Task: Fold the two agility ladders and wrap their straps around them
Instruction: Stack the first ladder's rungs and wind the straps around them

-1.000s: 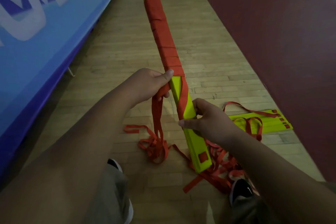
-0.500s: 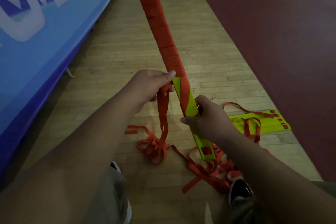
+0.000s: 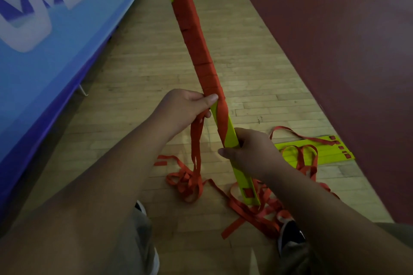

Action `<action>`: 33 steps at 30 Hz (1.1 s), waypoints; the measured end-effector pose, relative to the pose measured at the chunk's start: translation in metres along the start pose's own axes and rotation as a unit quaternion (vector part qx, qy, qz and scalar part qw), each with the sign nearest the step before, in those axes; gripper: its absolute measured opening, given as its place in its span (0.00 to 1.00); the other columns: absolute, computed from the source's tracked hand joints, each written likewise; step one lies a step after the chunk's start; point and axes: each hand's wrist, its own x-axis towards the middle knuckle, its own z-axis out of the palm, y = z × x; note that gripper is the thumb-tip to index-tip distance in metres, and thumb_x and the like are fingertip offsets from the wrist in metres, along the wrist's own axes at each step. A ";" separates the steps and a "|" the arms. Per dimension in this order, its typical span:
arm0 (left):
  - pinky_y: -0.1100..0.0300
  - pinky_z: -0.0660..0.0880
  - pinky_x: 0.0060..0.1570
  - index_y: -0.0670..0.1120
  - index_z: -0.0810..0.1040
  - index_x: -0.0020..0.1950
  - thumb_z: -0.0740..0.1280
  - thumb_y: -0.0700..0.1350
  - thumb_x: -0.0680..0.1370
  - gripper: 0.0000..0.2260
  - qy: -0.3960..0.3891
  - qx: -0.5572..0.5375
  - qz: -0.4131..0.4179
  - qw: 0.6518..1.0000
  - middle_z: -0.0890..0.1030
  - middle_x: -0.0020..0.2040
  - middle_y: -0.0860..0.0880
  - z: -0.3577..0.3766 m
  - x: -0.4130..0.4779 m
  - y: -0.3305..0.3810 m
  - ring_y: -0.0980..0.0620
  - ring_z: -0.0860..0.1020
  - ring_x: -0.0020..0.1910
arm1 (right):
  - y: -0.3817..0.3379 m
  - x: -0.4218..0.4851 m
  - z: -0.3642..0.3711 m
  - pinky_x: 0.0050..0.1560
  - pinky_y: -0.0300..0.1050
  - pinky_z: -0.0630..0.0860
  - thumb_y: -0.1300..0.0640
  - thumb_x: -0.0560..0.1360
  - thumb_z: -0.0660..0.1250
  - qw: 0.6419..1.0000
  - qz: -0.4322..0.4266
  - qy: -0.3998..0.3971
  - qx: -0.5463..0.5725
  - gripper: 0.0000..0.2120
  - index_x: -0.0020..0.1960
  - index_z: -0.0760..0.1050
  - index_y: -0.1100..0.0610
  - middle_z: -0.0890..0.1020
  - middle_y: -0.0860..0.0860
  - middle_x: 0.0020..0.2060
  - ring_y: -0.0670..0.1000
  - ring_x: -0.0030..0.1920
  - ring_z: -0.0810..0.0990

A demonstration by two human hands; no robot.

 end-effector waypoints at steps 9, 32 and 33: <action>0.53 0.81 0.53 0.55 0.90 0.47 0.69 0.67 0.82 0.19 -0.005 0.055 0.002 0.998 0.89 0.43 0.55 -0.001 0.003 -0.005 0.57 0.87 0.45 | -0.004 -0.005 0.000 0.46 0.45 0.79 0.46 0.80 0.78 1.000 0.002 0.002 -0.008 0.06 0.49 0.81 0.43 0.84 0.43 0.44 0.46 0.46 0.83; 0.51 0.82 0.57 0.53 0.91 0.48 0.68 0.64 0.82 0.19 -0.029 0.055 0.003 0.998 0.90 0.45 0.57 -0.005 0.006 0.002 0.56 0.87 0.50 | -0.007 0.000 -0.012 0.51 0.50 0.78 0.40 0.81 0.73 0.991 0.038 -0.091 0.087 0.12 0.53 0.84 0.48 0.83 0.48 0.43 0.51 0.47 0.83; 0.53 0.82 0.54 0.52 0.91 0.48 0.68 0.63 0.82 0.18 -0.032 0.045 0.006 0.998 0.89 0.45 0.57 -0.006 0.006 0.002 0.56 0.87 0.50 | -0.007 0.001 -0.013 0.54 0.51 0.79 0.39 0.80 0.73 0.989 0.043 -0.099 0.096 0.12 0.54 0.84 0.47 0.85 0.49 0.45 0.51 0.49 0.83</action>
